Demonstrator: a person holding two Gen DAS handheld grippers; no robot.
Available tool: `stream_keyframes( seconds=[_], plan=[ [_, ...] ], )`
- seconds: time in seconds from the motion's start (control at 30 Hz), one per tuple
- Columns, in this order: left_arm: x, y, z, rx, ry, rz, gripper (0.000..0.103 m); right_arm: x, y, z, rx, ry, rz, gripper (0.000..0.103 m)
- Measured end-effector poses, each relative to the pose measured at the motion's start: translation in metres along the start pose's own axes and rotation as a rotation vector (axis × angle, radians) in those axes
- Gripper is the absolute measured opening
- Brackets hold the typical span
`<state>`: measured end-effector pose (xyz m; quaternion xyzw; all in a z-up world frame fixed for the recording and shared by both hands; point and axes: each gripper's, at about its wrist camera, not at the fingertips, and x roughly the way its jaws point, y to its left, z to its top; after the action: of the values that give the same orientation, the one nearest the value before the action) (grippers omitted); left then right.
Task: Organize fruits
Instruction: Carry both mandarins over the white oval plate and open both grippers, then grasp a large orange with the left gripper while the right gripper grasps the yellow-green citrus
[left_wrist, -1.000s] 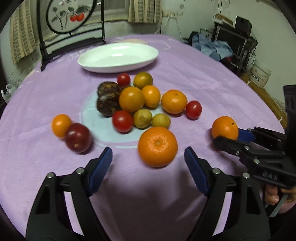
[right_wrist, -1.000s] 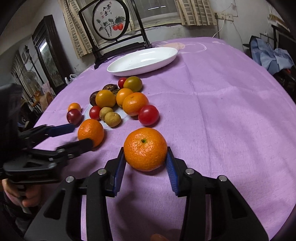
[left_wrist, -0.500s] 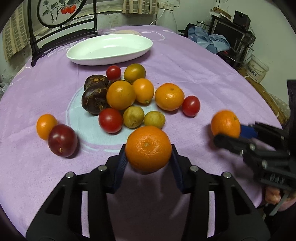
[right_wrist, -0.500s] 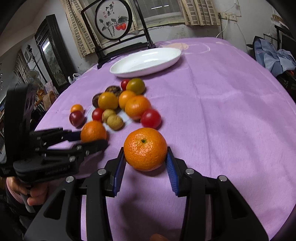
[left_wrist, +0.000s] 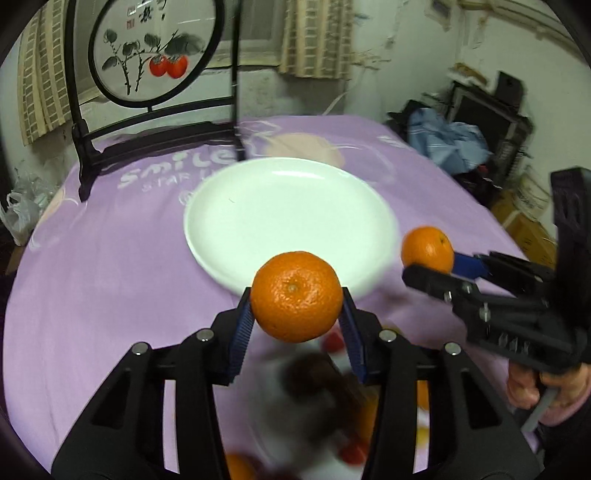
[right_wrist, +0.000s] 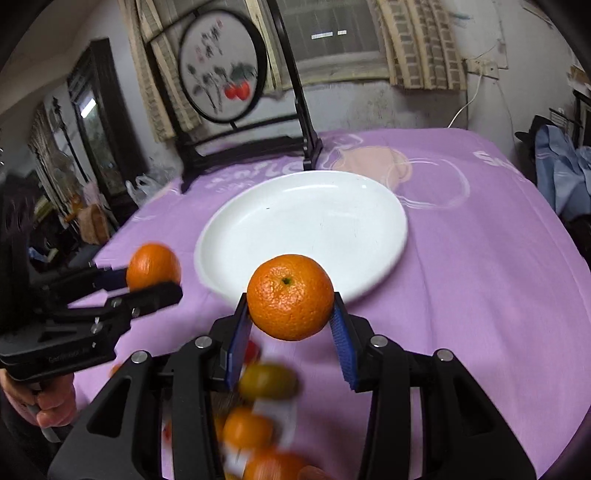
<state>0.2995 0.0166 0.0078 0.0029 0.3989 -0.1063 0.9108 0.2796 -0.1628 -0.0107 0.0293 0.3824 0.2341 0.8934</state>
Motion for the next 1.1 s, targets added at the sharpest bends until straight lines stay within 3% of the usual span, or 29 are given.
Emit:
stream_keyframes(
  seconds=[0.17,0.33,0.4,0.47,0.53,0.63,0.87,0.93,1.1],
  plan=[
    [0.061,0.029,0.033,-0.058,0.103,0.036,0.046,0.058,0.0,0.022,-0.054,0.098,-0.045,0.042],
    [0.086,0.034,0.036,-0.046,0.147,0.046,0.046,0.083,0.002,0.025,-0.09,0.17,-0.047,0.044],
    [0.091,0.035,0.035,-0.045,0.162,0.051,0.048,0.084,0.003,0.024,-0.095,0.178,-0.055,0.049],
    [0.084,0.035,0.033,-0.04,0.138,0.054,0.063,0.076,0.002,0.024,-0.092,0.162,-0.061,0.059],
    [0.067,0.033,0.03,-0.034,0.097,0.07,0.077,0.062,0.002,0.027,-0.08,0.134,-0.056,0.06],
    [0.036,0.034,0.022,-0.047,0.049,0.073,0.089,0.032,-0.001,0.021,-0.043,0.1,-0.013,0.06],
    [-0.025,0.053,-0.03,-0.126,0.005,0.05,0.097,0.001,0.004,-0.02,-0.021,0.128,0.08,0.06],
    [-0.036,0.064,-0.051,-0.174,-0.016,0.074,0.097,0.004,0.005,-0.031,-0.02,0.153,0.085,0.06],
    [-0.041,0.086,-0.083,-0.275,0.012,0.085,0.097,0.011,0.005,-0.041,-0.003,0.189,0.104,0.06]
  ],
)
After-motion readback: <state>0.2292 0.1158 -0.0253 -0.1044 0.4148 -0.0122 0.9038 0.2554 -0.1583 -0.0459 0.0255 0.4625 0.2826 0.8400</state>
